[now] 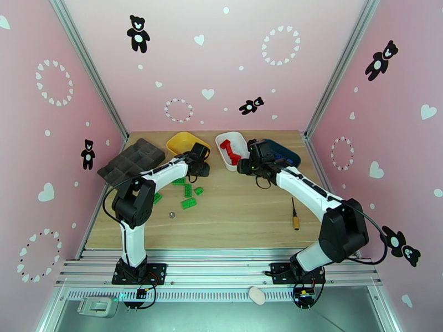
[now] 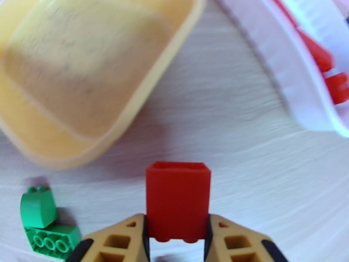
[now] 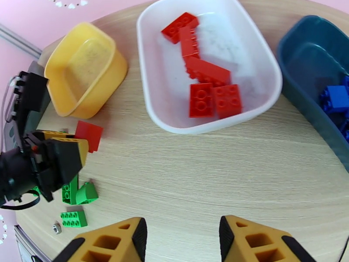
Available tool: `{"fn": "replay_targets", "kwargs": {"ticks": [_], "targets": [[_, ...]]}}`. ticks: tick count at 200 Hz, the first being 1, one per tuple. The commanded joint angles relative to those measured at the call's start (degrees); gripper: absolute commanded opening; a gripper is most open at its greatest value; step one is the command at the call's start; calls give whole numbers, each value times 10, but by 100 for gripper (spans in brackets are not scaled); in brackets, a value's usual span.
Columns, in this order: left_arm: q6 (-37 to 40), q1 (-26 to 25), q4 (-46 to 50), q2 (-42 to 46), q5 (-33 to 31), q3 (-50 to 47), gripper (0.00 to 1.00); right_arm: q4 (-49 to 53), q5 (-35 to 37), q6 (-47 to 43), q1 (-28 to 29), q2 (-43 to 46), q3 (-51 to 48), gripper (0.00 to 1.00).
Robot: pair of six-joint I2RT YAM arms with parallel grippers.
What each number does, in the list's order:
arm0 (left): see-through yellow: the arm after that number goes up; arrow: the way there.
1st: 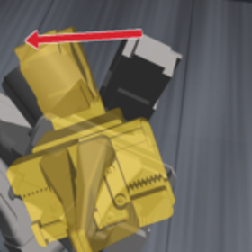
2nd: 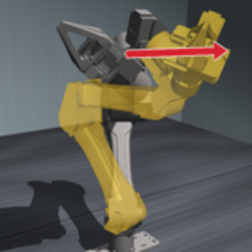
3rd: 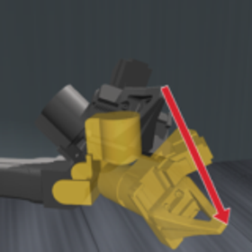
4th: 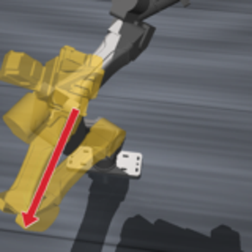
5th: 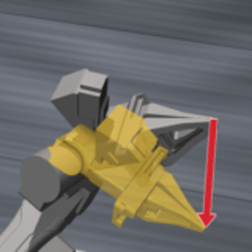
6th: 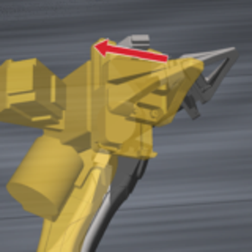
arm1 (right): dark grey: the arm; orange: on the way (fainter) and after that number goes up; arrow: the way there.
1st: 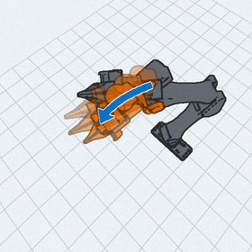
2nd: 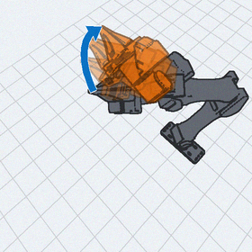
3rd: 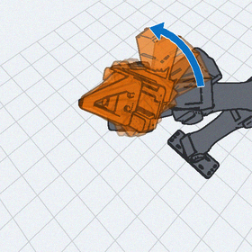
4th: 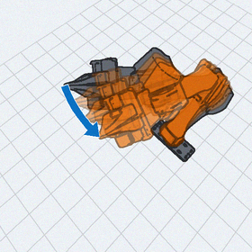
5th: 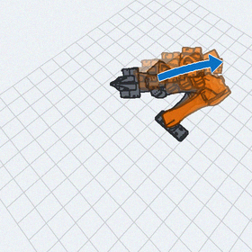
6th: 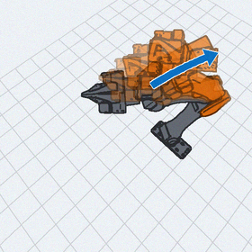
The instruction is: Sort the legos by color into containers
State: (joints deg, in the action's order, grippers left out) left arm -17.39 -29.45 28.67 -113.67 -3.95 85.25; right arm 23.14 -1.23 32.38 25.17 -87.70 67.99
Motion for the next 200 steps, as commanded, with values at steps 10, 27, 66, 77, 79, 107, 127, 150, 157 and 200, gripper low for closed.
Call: {"fn": "replay_targets", "kwargs": {"ticks": [10, 27, 66, 77, 79, 107, 127, 150, 157, 200], "targets": [[-15, -4, 17, 18, 34, 48, 34, 7, -6, -7, -9, 35, -17, 49], [-20, -6, 19, 13, 48, 74, 34, 8, -8, -7, -15, 41, -22, 49], [-63, -14, -1, -26, 107, 149, 34, 9, -11, -8, -28, 60, -36, 49], [-81, -17, -8, -47, 123, 178, 35, 10, -11, -8, -30, 65, -40, 49], [-84, -17, -9, -50, 126, 183, 35, 10, -11, -8, -31, 67, -40, 49], [-121, -26, -16, -118, 159, 269, 36, 16, -8, -7, -35, 85, -52, 50], [-142, -32, -12, -170, 179, 336, 45, 21, -5, -8, -37, 98, -61, 50], [-155, -37, -12, -196, 185, 368, 62, 25, -3, -11, -38, 111, -69, 51], [-156, -38, -18, -191, 182, 360, 67, 26, -4, -12, -38, 113, -71, 51], [-146, -38, -54, -98, 140, 247, 76, 19, -17, -16, -36, 115, -81, 55]]}}
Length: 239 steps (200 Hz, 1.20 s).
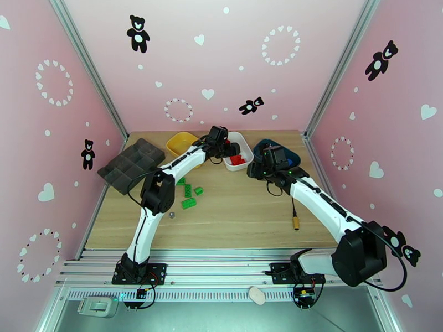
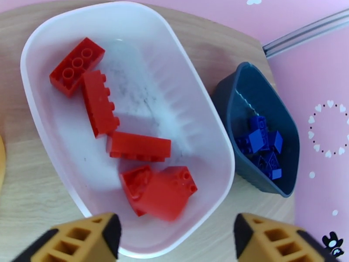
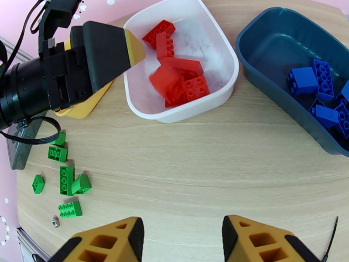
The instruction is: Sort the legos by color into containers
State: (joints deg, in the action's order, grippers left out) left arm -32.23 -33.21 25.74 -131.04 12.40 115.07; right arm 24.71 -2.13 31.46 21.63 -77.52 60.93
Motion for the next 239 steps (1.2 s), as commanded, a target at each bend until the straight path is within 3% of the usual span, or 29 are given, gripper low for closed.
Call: {"fn": "replay_targets", "kwargs": {"ticks": [1, 34, 79, 106, 166, 239], "targets": [[4, 0, -25, 78, -25, -55, 76, 3, -9, -6, -1, 13, -10, 55], [23, -1, -42, 186, -82, -183, 78, -10, -9, -10, 28, -11, 0, 57], [31, 3, -15, 339, -215, -359, 84, -15, -13, -19, 96, -101, 51, 59], [-1, 30, -18, 424, -239, -473, 89, -14, -18, -29, 143, -174, 100, 61], [-64, 118, -42, 551, -208, -657, 97, 31, -22, -65, 239, -367, 269, 64], [-106, 245, -113, 619, -74, -792, 98, 92, 18, -102, 283, -495, 394, 59]]}}
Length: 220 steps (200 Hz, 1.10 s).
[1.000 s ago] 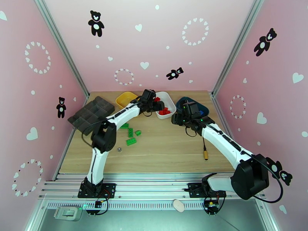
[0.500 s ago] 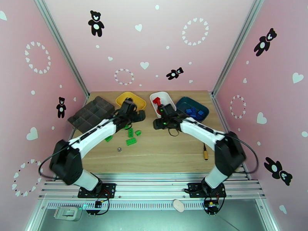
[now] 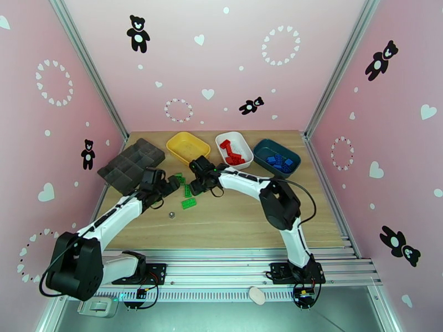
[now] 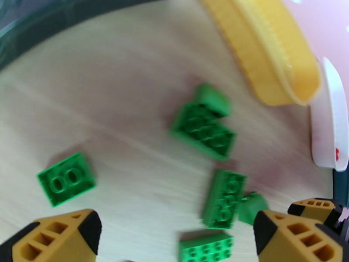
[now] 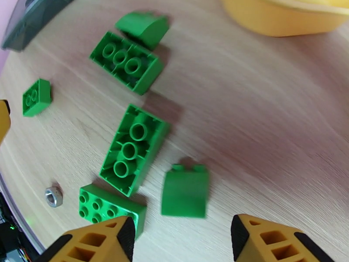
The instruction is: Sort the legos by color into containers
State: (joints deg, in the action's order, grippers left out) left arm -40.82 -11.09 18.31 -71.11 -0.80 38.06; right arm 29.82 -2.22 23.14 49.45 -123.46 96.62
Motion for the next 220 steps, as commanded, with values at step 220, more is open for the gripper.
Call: {"fn": "replay_targets", "kwargs": {"ticks": [220], "targets": [[-57, 35, -137, -125, 176, 62, 97, -15, 10, 26, -40, -11, 69, 31]]}}
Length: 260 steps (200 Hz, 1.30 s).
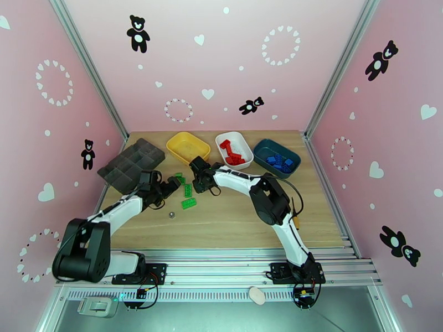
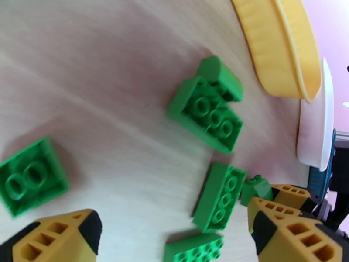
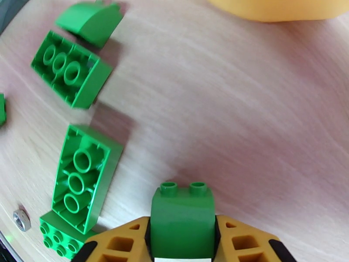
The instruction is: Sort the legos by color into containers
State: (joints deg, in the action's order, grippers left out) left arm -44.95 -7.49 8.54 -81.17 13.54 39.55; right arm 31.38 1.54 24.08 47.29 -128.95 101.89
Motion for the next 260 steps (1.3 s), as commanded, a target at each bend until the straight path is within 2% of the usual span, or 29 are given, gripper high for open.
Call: {"fn": "replay_targets", "kwargs": {"ticks": [1, 72, 127, 151, 176, 206, 222, 260], "targets": [[-16, -1, -39, -26, 33, 49, 97, -31, -29, 17, -19, 44, 17, 31], [-55, -1, -81, -123, 68, 173, 95, -84, -137, 69, -83, 7, 75, 32], [-69, -4, -91, -176, 82, 223, 94, -94, -166, 75, -100, -28, 139, 34], [-70, -4, -87, -169, 63, 221, 94, -66, -175, 83, -108, -80, 223, 34], [-69, -3, -74, -150, 37, 209, 94, -41, -170, 92, -116, -133, 303, 40], [-59, 0, -48, -114, 7, 187, 94, -34, -173, 97, -123, -174, 357, 57], [-40, -1, -21, -97, -9, 185, 94, -33, -173, 93, -125, -178, 366, 62], [18, -32, 56, -64, -79, 175, 91, -12, -179, 79, -123, -152, 357, 60]]}}
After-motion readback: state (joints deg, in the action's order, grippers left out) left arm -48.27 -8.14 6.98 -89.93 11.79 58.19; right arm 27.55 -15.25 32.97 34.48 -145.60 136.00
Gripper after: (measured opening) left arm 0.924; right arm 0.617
